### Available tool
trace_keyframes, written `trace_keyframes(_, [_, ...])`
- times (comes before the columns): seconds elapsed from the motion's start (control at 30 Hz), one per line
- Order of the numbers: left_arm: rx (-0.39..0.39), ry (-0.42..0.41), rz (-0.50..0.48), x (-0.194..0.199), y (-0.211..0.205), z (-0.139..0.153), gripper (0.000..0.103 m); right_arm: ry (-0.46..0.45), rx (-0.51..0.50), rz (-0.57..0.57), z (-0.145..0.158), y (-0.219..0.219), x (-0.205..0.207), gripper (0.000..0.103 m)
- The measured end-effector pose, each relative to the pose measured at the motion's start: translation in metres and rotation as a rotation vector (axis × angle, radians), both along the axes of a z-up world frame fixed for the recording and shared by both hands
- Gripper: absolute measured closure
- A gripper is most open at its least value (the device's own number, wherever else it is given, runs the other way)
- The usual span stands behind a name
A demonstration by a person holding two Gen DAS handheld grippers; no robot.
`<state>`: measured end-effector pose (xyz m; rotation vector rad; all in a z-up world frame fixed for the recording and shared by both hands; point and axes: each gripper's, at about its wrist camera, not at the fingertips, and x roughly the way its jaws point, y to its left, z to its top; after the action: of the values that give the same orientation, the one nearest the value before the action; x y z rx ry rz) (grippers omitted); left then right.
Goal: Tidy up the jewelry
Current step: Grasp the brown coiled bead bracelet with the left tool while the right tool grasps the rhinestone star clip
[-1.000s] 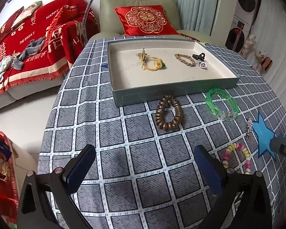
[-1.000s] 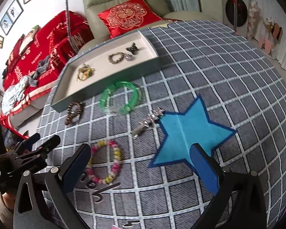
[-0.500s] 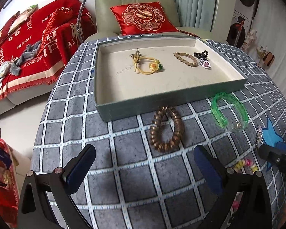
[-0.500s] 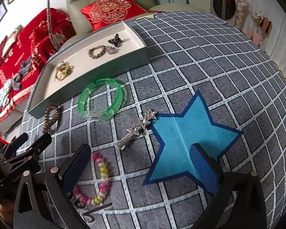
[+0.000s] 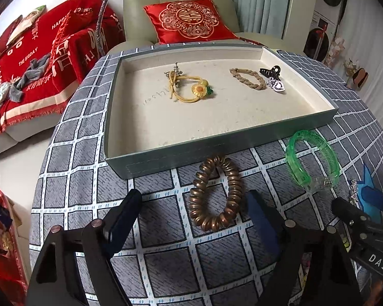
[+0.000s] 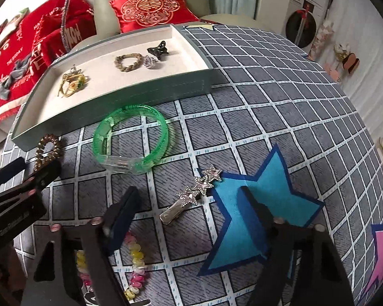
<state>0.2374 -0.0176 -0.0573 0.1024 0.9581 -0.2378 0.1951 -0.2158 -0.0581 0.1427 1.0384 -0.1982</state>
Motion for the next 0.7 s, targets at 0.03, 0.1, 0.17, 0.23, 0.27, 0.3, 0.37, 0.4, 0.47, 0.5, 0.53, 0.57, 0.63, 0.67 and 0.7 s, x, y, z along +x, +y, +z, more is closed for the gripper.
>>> trace_keyframes(0.03, [-0.003, 0.001, -0.003, 0.000, -0.001, 0.000, 0.008, -0.001, 0.001, 0.001, 0.001, 0.000, -0.001, 0.036])
trace_keyframes(0.1, [-0.003, 0.001, -0.008, 0.000, -0.002, 0.000, 0.008, -0.001, 0.003, 0.006, 0.002, -0.002, -0.003, 0.042])
trace_keyframes(0.17, [0.000, -0.003, -0.014, -0.001, -0.004, 0.000, 0.016, 0.000, 0.003, 0.011, 0.001, -0.006, -0.002, 0.046])
trace_keyframes(0.23, [0.002, -0.010, -0.028, -0.002, -0.007, 0.002, 0.023, 0.000, 0.003, 0.018, 0.002, -0.008, -0.003, 0.056])
trace_keyframes(0.27, [0.003, -0.010, -0.034, -0.002, -0.009, 0.003, 0.030, -0.001, 0.003, 0.023, 0.003, -0.009, -0.004, 0.060])
trace_keyframes(0.3, [0.004, -0.013, -0.039, -0.003, -0.010, 0.004, 0.035, -0.001, 0.004, 0.026, 0.003, -0.010, -0.005, 0.071])
trace_keyframes(0.37, [0.001, -0.014, -0.049, -0.004, -0.011, 0.005, 0.054, -0.001, 0.008, 0.031, 0.004, -0.010, -0.005, 0.081])
trace_keyframes(0.4, [0.002, -0.016, -0.054, -0.004, -0.011, 0.006, 0.056, -0.003, 0.009, 0.036, 0.004, -0.010, -0.006, 0.081])
trace_keyframes(0.47, [0.000, -0.016, -0.069, -0.006, -0.012, 0.007, 0.065, -0.007, 0.012, 0.041, 0.004, -0.009, -0.007, 0.081])
trace_keyframes(0.5, [-0.002, -0.017, -0.074, -0.007, -0.012, 0.007, 0.065, -0.010, 0.016, 0.043, 0.004, -0.010, -0.008, 0.081])
trace_keyframes(0.53, [-0.004, -0.017, -0.075, -0.009, -0.011, 0.007, 0.065, -0.011, 0.020, 0.044, 0.004, -0.010, -0.009, 0.081])
trace_keyframes(0.57, [-0.005, -0.016, -0.076, -0.010, -0.010, 0.008, 0.065, -0.013, 0.027, 0.045, 0.004, -0.011, -0.010, 0.081])
trace_keyframes(0.63, [-0.008, -0.020, -0.079, -0.012, -0.009, 0.010, 0.065, -0.019, 0.050, 0.047, 0.005, -0.013, -0.013, 0.081])
trace_keyframes(0.67, [-0.010, -0.022, -0.080, -0.013, -0.009, 0.011, 0.065, -0.022, 0.068, 0.047, 0.005, -0.015, -0.015, 0.081])
trace_keyframes(0.7, [-0.013, -0.026, -0.083, -0.015, -0.009, 0.013, 0.065, -0.025, 0.085, 0.046, 0.005, -0.017, -0.016, 0.081])
